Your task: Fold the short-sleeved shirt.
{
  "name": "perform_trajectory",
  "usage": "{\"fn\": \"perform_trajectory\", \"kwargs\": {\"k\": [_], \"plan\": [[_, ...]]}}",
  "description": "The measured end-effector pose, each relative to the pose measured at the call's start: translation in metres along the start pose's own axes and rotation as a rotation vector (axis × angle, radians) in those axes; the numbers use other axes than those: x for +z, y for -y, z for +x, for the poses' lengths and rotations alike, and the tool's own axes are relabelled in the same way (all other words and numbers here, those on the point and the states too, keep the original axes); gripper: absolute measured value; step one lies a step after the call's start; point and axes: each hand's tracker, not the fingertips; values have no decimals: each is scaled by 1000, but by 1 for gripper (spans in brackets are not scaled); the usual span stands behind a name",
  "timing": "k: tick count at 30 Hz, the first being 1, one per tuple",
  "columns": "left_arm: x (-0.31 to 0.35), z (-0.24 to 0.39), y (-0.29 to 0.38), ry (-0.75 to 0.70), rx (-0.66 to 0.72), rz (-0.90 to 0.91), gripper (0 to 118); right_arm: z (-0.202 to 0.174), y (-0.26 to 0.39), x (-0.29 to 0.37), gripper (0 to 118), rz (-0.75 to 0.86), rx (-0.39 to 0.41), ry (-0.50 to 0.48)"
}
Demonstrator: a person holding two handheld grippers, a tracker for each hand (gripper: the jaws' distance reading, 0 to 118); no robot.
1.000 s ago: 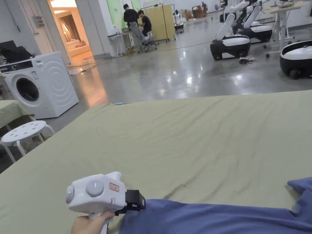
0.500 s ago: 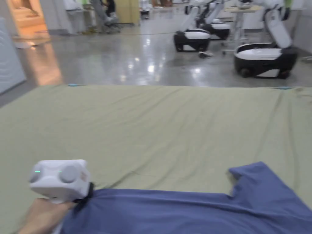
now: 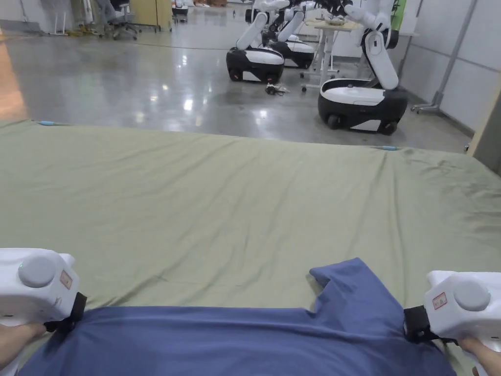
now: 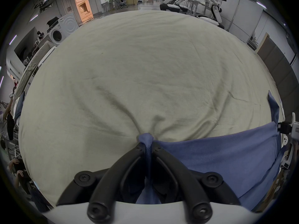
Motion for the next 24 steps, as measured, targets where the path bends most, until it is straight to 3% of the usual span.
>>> {"fn": "perform_trajectory", "kwargs": {"k": [2,3,6,8,9,14,18,24], "plan": [[-5,-1,-2,-10,-9,1,4,-13,0,3,11,8,79,-1],[-4,-1,-2,-15,-10,1,4,-18,0,6,2,3,97,56],[9,4,13,-31,-61,103,3,-15,2,14,2,10,98,31],[32,0,21,-5,-75,183,2,-4,9,42,2,93,24,-33],[45,-3,25,16,-100,186,2,2,13,57,2,118,3,-101],[135,-28,80,181,-115,315,2,22,62,135,2,283,-27,-170],[177,-56,153,200,-103,343,2,29,138,181,2,334,-29,-155],[169,-66,243,229,-98,303,2,33,225,186,2,303,-48,-136]]}}
